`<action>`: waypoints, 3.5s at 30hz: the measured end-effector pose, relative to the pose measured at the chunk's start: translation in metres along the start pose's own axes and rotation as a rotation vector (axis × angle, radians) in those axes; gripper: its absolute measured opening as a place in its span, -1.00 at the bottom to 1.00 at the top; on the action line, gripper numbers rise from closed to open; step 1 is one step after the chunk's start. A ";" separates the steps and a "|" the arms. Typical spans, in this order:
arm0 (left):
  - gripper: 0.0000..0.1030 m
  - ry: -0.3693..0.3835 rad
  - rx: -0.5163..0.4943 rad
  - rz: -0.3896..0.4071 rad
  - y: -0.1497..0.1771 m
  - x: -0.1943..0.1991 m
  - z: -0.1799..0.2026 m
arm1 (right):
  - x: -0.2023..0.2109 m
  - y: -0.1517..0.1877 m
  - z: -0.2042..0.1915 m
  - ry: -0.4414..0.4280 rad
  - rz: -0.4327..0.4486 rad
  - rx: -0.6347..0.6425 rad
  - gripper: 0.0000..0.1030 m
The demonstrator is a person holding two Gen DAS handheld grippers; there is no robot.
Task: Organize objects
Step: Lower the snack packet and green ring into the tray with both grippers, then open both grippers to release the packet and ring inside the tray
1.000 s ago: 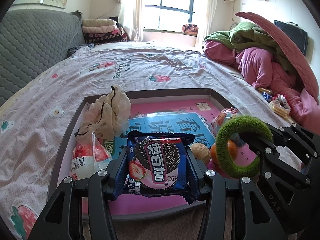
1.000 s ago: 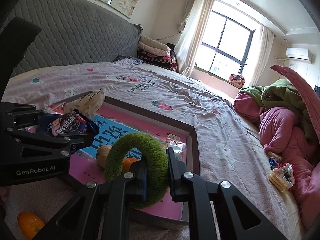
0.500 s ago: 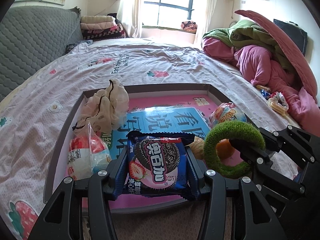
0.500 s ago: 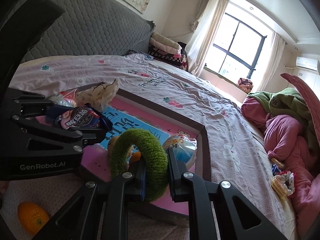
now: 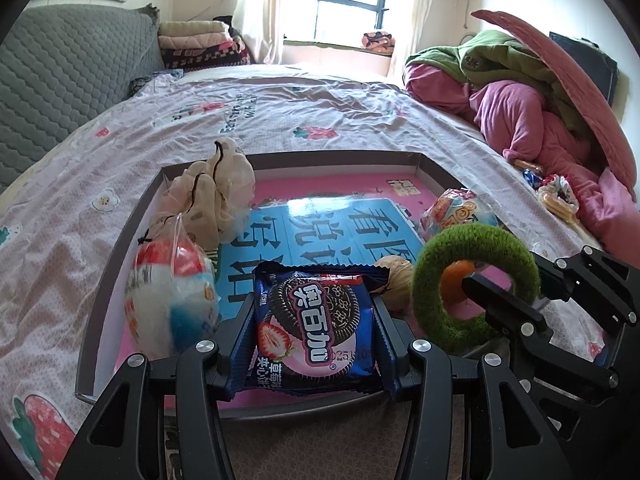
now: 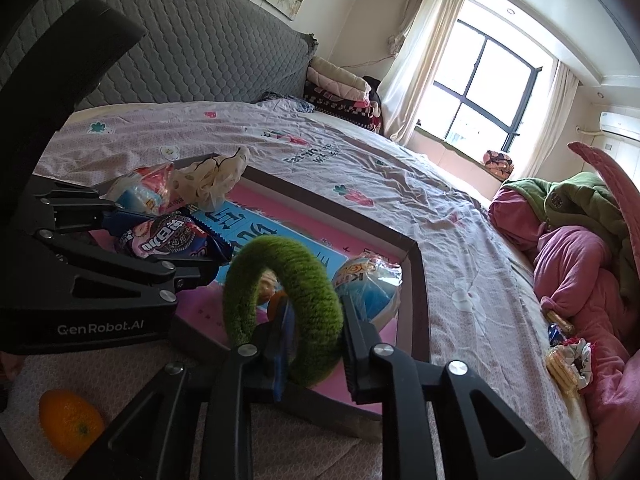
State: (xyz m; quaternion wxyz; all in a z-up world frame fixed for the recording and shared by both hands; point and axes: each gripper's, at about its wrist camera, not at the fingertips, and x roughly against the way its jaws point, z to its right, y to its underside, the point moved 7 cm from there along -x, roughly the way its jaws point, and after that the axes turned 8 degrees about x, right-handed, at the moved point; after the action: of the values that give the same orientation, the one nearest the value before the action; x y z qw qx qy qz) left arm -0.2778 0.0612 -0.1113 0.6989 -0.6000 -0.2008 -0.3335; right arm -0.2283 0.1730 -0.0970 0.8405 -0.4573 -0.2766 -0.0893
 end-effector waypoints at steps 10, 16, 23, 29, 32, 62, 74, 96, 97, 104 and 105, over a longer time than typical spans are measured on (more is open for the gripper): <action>0.04 0.004 0.001 -0.006 0.000 -0.001 -0.001 | -0.001 0.005 0.005 -0.031 -0.018 -0.053 -0.41; 0.03 0.007 0.002 -0.012 0.000 -0.002 -0.002 | 0.001 0.009 0.013 -0.043 -0.027 -0.107 -0.28; 0.03 0.011 0.006 -0.019 0.002 -0.002 -0.001 | 0.005 0.014 0.027 -0.054 -0.022 -0.180 -0.19; 0.04 0.021 0.016 -0.031 0.002 -0.001 -0.002 | 0.005 0.017 0.034 -0.062 -0.024 -0.231 -0.19; 0.05 0.025 0.016 -0.038 0.003 -0.001 -0.002 | 0.005 0.017 0.037 -0.064 -0.025 -0.246 -0.19; 0.16 0.041 0.033 -0.058 0.006 0.004 -0.008 | 0.005 0.017 0.044 -0.085 -0.015 -0.316 -0.19; 0.18 0.037 0.023 -0.052 0.007 0.010 -0.008 | 0.006 0.017 0.045 -0.087 -0.013 -0.324 -0.15; 0.25 0.028 -0.021 -0.020 0.007 0.028 -0.003 | 0.007 0.013 0.045 -0.103 0.008 -0.366 -0.08; 0.25 0.028 -0.019 -0.016 0.006 0.029 -0.003 | 0.007 0.012 0.044 -0.102 0.009 -0.366 -0.07; 0.29 0.031 -0.007 0.002 0.002 0.036 -0.005 | 0.008 0.009 0.041 -0.103 0.019 -0.367 0.00; 0.30 0.032 -0.005 0.003 0.001 0.036 -0.006 | 0.009 0.008 0.041 -0.101 0.022 -0.368 0.00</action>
State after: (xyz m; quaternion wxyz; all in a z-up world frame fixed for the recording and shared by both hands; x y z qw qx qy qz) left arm -0.2528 0.0474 -0.0881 0.7010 -0.5965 -0.1881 -0.3425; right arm -0.2334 0.2119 -0.0803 0.7286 -0.6101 -0.2926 -0.1061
